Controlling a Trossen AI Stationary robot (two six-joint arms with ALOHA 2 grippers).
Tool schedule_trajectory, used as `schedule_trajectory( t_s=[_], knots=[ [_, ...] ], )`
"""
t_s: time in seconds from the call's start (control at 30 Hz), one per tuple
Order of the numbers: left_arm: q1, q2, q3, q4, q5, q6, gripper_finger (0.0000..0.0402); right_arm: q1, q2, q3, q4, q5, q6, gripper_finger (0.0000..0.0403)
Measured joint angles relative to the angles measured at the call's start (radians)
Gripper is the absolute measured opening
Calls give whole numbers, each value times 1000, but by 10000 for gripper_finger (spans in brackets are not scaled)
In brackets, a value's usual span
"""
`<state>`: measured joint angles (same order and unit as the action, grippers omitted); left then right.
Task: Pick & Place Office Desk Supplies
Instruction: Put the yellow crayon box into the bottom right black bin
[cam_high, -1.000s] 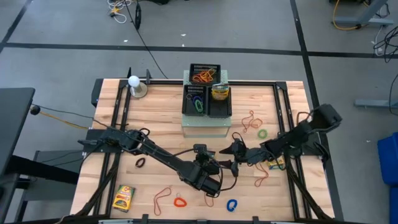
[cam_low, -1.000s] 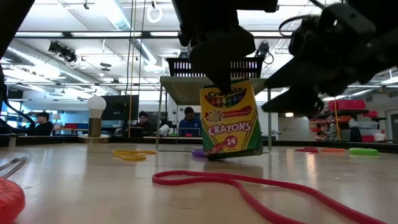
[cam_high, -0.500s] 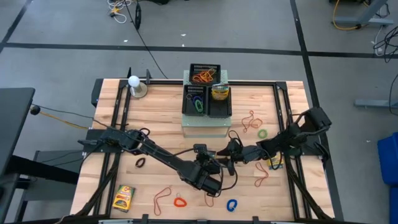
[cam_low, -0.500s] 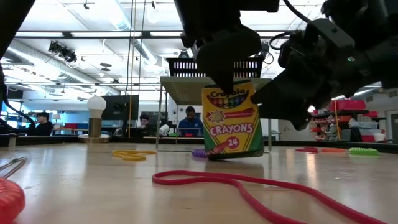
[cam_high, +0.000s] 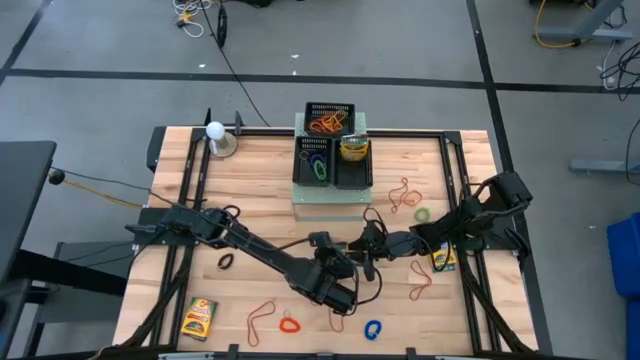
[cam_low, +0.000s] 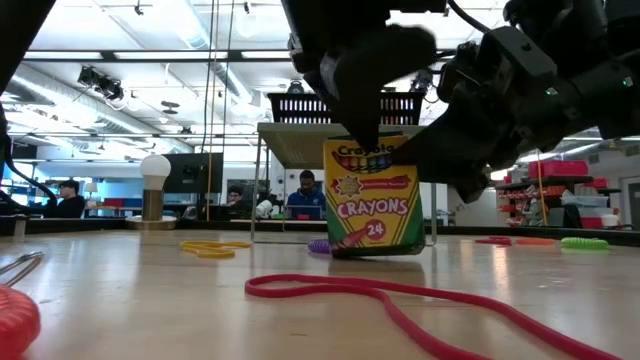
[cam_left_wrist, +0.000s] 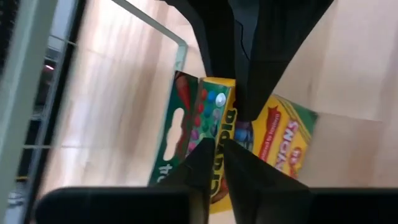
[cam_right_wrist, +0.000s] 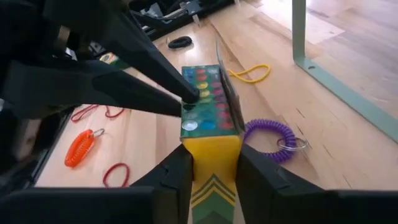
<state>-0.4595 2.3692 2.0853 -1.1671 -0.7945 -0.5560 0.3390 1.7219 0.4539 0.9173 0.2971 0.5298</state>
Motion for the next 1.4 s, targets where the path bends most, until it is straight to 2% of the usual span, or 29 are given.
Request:
schedule_trajectory(
  t_s=[0.2, 0.37, 0.53, 0.67, 0.77, 0.83, 0.97, 1.1, 1.27, 1.4],
  knots=[
    [-16, -72, -2, -71, 109, -105, 95, 5, -4, 2, 12, -1, -81, 108],
    [-62, -208, -1, -114, 114, -250, 103, 24, -71, 2, 10, -2, -152, 109],
    [-111, -342, -63, -141, 52, -397, 99, 41, -245, 3, -44, -2, -221, 109],
    [-133, -484, -221, -78, -7, -450, 64, 44, -425, 43, -209, 16, -308, 109],
    [-130, -622, -432, 142, -9, -368, 19, 41, -543, 136, -430, 71, -394, 110],
    [-113, -730, -606, 345, 40, -265, 8, 24, -582, 207, -580, 102, -439, 110],
    [-41, -945, -954, 830, 226, -64, 5, -42, -621, 351, -750, 110, -505, 110],
    [64, -1112, -1231, 1254, 409, 60, 5, -138, -624, 470, -878, 75, -567, 110],
    [168, -1226, -1443, 1615, 511, 103, 6, -295, -624, 570, -1022, 9, -649, 110],
    [193, -1268, -1489, 1690, 541, 106, 6, -450, -624, 581, -1085, -179, -668, 110]
  ],
)
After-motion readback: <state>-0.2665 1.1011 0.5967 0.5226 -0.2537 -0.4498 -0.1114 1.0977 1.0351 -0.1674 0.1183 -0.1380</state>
